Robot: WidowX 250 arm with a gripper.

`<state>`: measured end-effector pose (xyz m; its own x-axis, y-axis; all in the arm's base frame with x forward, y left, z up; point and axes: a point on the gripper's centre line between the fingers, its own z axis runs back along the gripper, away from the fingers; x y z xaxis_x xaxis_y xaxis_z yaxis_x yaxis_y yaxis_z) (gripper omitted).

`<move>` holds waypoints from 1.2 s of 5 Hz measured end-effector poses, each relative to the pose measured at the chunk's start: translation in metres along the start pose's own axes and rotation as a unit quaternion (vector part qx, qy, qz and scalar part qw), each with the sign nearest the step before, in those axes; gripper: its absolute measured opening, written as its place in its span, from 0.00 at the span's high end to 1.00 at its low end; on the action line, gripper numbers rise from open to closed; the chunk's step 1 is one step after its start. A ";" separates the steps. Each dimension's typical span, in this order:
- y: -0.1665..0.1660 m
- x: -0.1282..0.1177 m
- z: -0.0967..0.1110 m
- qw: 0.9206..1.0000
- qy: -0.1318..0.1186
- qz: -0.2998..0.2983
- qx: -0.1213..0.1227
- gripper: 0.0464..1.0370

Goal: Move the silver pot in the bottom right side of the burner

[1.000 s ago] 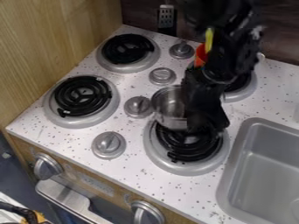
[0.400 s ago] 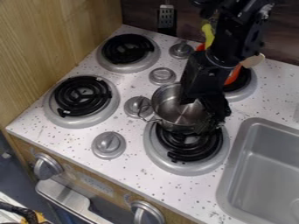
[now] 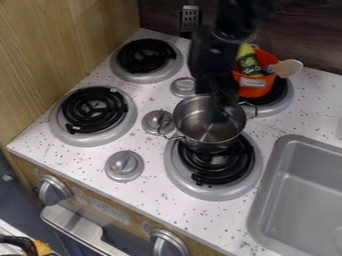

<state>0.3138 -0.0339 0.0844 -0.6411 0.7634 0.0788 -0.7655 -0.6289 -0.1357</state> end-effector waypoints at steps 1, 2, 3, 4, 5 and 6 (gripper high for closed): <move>-0.017 0.007 0.009 0.997 0.033 -0.057 -0.026 0.04; -0.034 0.018 0.002 0.994 0.051 -0.083 -0.046 0.04; -0.042 0.024 0.005 0.986 0.045 -0.138 -0.083 0.04; -0.058 0.049 0.001 0.957 0.057 -0.261 -0.113 0.04; -0.070 0.072 -0.005 0.913 0.041 -0.387 -0.120 0.04; -0.075 0.088 -0.005 0.857 0.030 -0.504 -0.107 0.04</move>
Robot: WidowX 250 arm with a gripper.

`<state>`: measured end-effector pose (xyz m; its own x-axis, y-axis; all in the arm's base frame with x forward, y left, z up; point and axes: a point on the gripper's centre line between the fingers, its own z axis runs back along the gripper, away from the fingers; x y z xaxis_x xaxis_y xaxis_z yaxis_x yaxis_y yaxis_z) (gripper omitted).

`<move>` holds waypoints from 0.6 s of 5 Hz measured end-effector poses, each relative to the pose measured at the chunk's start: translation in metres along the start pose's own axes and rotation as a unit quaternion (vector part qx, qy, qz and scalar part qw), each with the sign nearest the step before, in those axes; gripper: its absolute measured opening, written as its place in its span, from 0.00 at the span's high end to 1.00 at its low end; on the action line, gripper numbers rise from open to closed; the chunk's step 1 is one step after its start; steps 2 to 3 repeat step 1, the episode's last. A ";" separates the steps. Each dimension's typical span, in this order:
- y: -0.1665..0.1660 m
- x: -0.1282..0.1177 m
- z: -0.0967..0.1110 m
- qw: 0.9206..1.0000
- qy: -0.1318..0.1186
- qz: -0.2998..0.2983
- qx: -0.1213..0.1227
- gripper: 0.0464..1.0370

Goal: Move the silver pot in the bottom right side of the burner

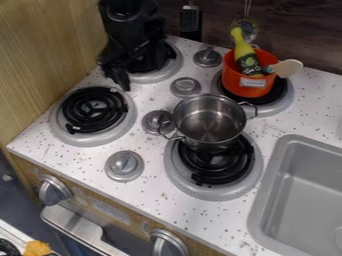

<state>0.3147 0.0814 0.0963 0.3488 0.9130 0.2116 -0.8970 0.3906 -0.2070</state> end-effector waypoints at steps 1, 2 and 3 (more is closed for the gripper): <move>0.001 0.016 0.011 0.998 -0.007 -0.040 0.041 0.04; 0.001 0.016 0.011 0.998 -0.007 -0.040 0.041 0.04; 0.001 0.016 0.011 0.998 -0.007 -0.040 0.041 0.04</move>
